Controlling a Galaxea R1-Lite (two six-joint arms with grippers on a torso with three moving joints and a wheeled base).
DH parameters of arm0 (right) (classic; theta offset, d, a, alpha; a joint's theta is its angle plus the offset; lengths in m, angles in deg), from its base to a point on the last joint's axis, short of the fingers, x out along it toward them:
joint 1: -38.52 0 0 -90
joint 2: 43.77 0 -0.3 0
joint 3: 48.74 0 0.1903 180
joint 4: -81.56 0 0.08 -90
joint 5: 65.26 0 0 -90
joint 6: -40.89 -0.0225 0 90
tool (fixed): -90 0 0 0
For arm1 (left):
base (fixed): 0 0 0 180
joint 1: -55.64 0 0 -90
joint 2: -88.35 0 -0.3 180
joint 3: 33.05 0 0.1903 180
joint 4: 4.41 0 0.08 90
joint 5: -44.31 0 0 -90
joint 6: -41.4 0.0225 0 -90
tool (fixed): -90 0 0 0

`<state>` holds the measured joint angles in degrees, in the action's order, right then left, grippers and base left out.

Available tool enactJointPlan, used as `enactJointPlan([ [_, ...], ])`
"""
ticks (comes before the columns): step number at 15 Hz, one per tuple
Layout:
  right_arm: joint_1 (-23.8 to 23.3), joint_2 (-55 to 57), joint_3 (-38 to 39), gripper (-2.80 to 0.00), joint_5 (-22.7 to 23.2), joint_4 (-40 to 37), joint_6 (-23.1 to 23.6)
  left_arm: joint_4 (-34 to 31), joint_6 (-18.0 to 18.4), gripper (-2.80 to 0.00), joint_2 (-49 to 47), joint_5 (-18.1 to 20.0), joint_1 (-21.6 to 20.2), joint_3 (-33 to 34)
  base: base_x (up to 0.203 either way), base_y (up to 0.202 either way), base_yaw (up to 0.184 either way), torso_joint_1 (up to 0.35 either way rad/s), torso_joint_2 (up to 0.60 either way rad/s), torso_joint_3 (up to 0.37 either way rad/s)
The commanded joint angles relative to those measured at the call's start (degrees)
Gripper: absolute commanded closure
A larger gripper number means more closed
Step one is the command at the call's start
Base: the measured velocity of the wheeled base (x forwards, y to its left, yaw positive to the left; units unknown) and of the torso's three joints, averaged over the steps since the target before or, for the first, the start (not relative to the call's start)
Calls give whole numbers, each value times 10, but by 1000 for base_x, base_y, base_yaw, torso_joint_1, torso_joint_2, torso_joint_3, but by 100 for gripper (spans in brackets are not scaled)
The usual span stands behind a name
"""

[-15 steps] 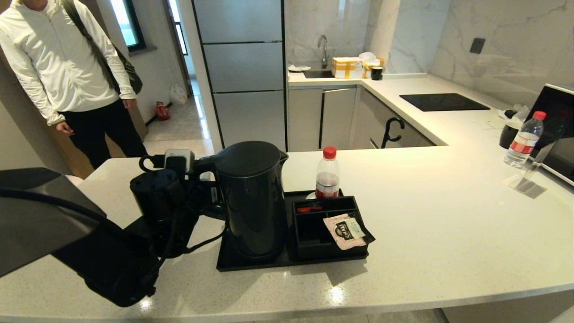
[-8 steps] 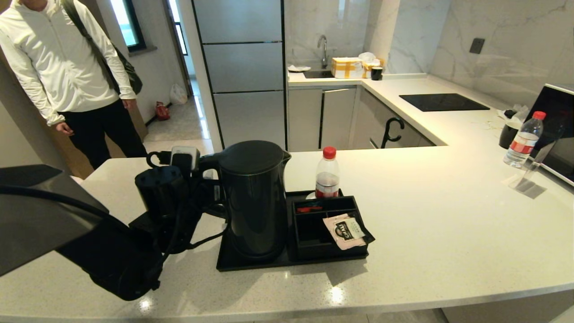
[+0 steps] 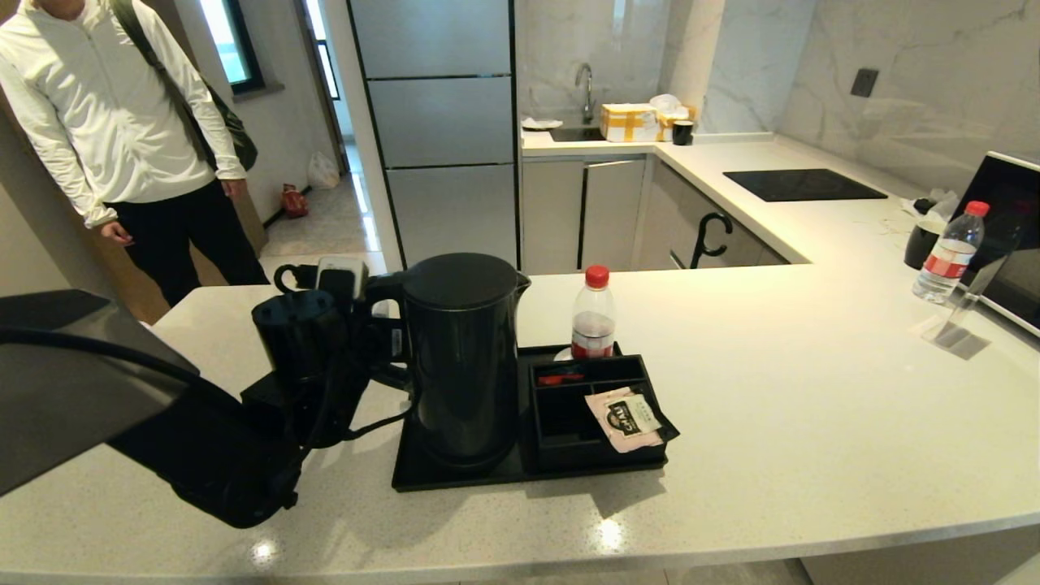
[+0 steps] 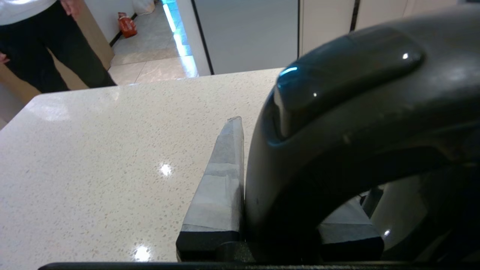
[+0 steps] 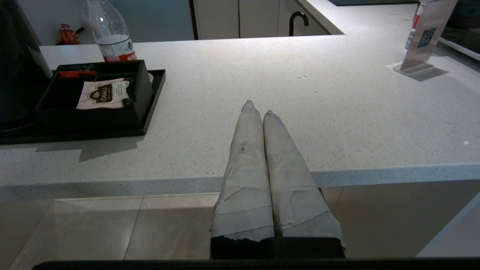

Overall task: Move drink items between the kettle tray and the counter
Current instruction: Return the kettle to its original position

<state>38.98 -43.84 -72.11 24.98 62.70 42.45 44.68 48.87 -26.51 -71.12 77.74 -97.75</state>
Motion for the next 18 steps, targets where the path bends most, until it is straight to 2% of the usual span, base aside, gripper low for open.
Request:
enactJointPlan([
  [1, 0, 1, 18, 0, 0, 1, 0, 6, 0, 0, -5, -1, -2, -1, 0, 0, 0, 0, 0, 0],
  [10, 0, 1, 18, 0, 0, 1, 0, 19, -2, 0, 5, 0, 0, 47, 0, 0, 0, 0, 0, 0],
  [18, 0, 1, 18, 0, 0, 1, 0, 19, -2, 0, 13, 1, 5, 58, 0, 0, 0, 0, 0, 0],
])
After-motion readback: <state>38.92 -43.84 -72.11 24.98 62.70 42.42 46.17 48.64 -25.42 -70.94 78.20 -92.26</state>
